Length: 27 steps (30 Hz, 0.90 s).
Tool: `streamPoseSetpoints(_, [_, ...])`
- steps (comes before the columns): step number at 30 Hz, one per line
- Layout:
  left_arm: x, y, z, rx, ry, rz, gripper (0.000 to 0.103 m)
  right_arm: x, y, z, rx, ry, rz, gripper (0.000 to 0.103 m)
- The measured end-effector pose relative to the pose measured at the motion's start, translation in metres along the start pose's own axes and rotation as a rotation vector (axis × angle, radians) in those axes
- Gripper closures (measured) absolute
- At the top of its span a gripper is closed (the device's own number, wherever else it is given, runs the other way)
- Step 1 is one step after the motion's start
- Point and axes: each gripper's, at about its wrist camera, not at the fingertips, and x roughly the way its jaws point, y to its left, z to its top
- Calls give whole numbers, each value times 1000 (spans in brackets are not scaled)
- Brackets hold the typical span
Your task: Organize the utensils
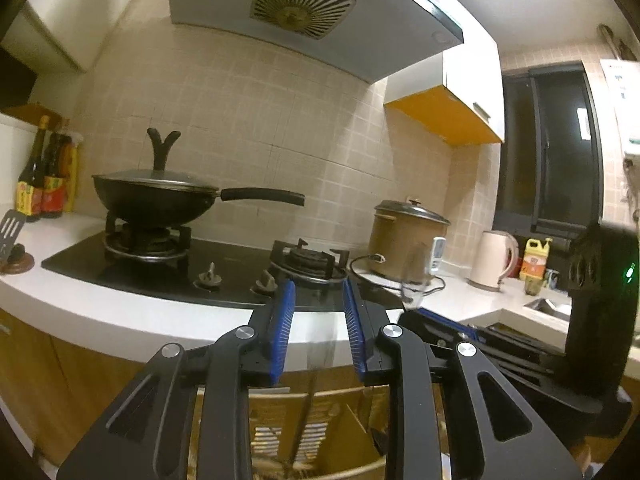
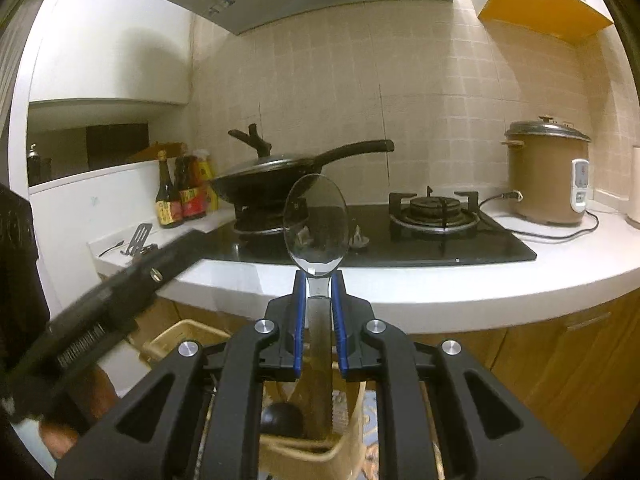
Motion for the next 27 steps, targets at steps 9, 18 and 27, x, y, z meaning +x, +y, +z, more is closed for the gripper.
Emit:
streamPoseSetpoints(9, [-59,20,26,-60,-5,-25,73,-48,11,3,17,9,-5,91])
streamPoseSetpoints(18, [-121,32,21,-70,40,-6,57,-103,50,-16,12,26,-2,71])
streamPoseSetpoints(27, [-171,16,-6,6,86,43,28,-140,96,-56,-12,40,-81,46])
